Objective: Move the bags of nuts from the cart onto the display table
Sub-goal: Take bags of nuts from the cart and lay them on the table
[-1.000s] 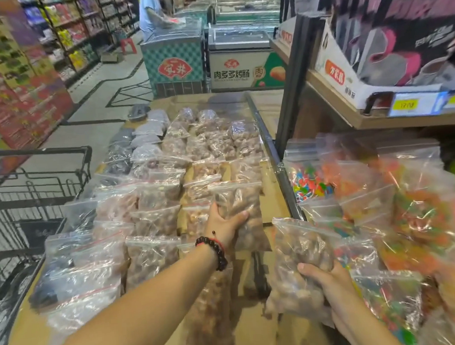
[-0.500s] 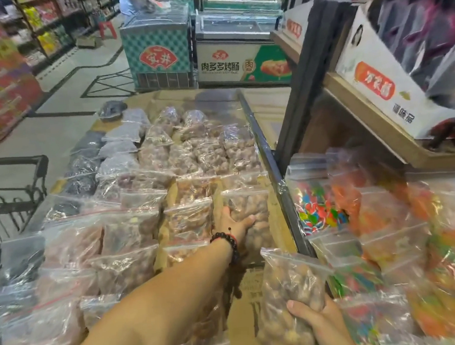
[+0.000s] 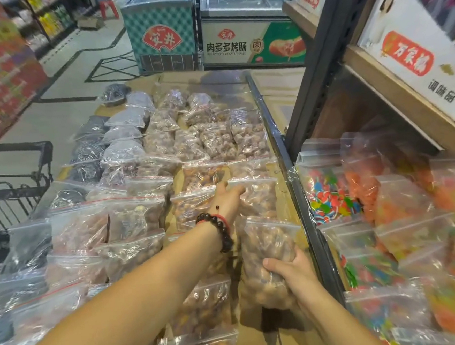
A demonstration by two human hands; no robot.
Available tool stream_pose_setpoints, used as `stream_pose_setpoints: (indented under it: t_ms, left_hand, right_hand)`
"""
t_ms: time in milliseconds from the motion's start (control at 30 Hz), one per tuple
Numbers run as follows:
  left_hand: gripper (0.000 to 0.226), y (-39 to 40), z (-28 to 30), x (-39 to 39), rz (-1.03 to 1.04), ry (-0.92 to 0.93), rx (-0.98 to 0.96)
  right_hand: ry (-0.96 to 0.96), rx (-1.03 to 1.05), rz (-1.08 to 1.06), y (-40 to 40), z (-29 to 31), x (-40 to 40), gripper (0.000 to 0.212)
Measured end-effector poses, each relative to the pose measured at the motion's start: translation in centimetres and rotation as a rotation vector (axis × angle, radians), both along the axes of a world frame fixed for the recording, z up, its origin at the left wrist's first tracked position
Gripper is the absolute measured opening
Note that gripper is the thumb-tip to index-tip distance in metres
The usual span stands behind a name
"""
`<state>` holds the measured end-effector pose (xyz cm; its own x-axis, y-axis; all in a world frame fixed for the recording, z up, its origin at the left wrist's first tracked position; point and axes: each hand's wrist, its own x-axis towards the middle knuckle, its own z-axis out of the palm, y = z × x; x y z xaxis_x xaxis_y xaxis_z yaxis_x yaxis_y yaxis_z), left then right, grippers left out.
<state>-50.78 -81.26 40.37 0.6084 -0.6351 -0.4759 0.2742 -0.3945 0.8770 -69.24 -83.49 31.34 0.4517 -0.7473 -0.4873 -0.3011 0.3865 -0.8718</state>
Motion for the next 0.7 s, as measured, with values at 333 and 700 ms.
stream_pose_setpoints:
  t_ms: [333, 700]
  left_hand:
    - [0.058, 6.2, -1.5, -2.1, -0.380, -0.487, 0.213]
    - [0.073, 8.9, -3.1, -0.8, -0.661, -1.085, 0.470]
  right_hand:
    - [0.205, -0.132, 0.059, -2.2, -1.4, 2.5, 0.064]
    - [0.351, -0.437, 0.147, -1.2, 5.8, 0.2, 0.068]
